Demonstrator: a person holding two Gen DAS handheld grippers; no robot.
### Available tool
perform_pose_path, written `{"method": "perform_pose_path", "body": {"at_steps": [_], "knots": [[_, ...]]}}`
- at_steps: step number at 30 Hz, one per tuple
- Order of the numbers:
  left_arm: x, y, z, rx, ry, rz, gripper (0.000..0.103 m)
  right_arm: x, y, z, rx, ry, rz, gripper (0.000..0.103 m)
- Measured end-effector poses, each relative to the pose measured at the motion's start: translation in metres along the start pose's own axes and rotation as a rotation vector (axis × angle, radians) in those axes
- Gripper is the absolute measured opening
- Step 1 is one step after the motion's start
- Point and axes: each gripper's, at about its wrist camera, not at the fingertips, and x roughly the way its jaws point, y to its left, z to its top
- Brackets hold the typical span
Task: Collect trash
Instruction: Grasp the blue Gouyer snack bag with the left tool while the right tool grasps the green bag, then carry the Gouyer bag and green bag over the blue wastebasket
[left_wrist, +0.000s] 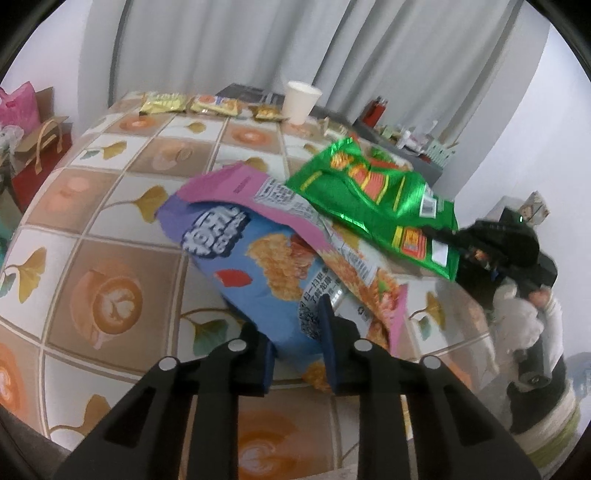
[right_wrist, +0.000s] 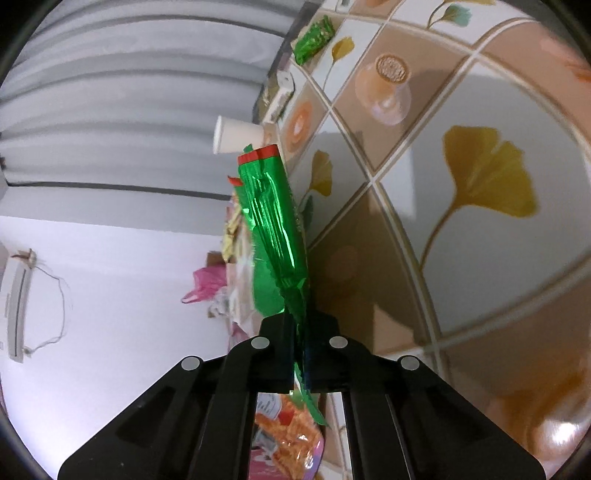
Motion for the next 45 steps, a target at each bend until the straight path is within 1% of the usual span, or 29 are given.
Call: {"method": "perform_pose_path", "body": {"at_steps": [3,6,8,11,13,14,17,20,22,23,25,27,29,32,33,34,36,38,39,42,44,45], "knots": [[-0.007,-0.004,0.006,0.006,-0.025,-0.041,0.015,-0.019,-0.001,-0.008,0.001,-0.028,0.050,0.002],[-0.011,-0.013,0.013,0.010,-0.034,-0.090,0.012,-0.041,-0.003,-0.015,-0.002,-0.063,0.098,0.002],[-0.015,-0.024,0.018,0.021,-0.041,-0.125,0.011,-0.055,-0.005,-0.017,-0.002,-0.086,0.127,0.002],[-0.017,-0.050,0.030,0.056,-0.040,-0.186,0.011,-0.089,-0.010,-0.017,0.000,-0.143,0.181,0.002],[-0.013,-0.072,0.035,0.080,-0.029,-0.229,0.011,-0.111,-0.015,-0.016,0.003,-0.182,0.207,0.002],[-0.011,-0.083,0.038,0.095,-0.024,-0.249,0.011,-0.129,-0.020,-0.016,0.007,-0.214,0.224,0.002],[0.004,-0.133,0.045,0.159,0.012,-0.329,0.011,-0.178,-0.040,-0.016,0.024,-0.301,0.238,0.002],[0.022,-0.179,0.046,0.210,0.059,-0.402,0.011,-0.220,-0.064,-0.016,0.054,-0.386,0.223,0.002],[0.040,-0.220,0.045,0.274,0.095,-0.442,0.011,-0.258,-0.092,-0.017,0.096,-0.461,0.195,0.002],[0.046,-0.233,0.043,0.295,0.107,-0.452,0.011,-0.271,-0.104,-0.018,0.116,-0.486,0.186,0.002],[0.064,-0.268,0.037,0.339,0.154,-0.486,0.011,-0.300,-0.135,-0.018,0.172,-0.549,0.153,0.002],[0.084,-0.296,0.033,0.358,0.208,-0.518,0.011,-0.322,-0.169,-0.015,0.235,-0.603,0.116,0.002],[0.103,-0.318,0.027,0.368,0.254,-0.537,0.011,-0.336,-0.207,-0.012,0.313,-0.637,0.083,0.002],[0.137,-0.348,0.026,0.358,0.330,-0.568,0.011,-0.343,-0.251,-0.004,0.399,-0.662,0.038,0.002],[0.154,-0.363,0.025,0.347,0.370,-0.584,0.011,-0.342,-0.265,-0.003,0.425,-0.665,0.029,0.002],[0.164,-0.370,0.025,0.339,0.391,-0.589,0.011,-0.333,-0.275,0.005,0.452,-0.665,0.020,0.002],[0.197,-0.390,0.024,0.318,0.461,-0.599,0.011,-0.328,-0.301,0.009,0.496,-0.655,-0.003,0.002],[0.231,-0.406,0.022,0.276,0.536,-0.596,0.011,-0.316,-0.315,0.019,0.519,-0.634,-0.019,0.002],[0.254,-0.415,0.019,0.244,0.587,-0.594,0.011,-0.316,-0.328,0.020,0.533,-0.618,-0.029,0.002],[0.319,-0.436,0.007,0.116,0.718,-0.563,0.011,-0.308,-0.353,0.026,0.565,-0.588,-0.049,0.005],[0.351,-0.446,-0.004,0.054,0.766,-0.530,0.011,-0.301,-0.368,0.033,0.580,-0.569,-0.054,0.010],[0.374,-0.449,-0.011,0.014,0.794,-0.502,0.011,-0.305,-0.371,0.033,0.589,-0.560,-0.055,0.012]]}}
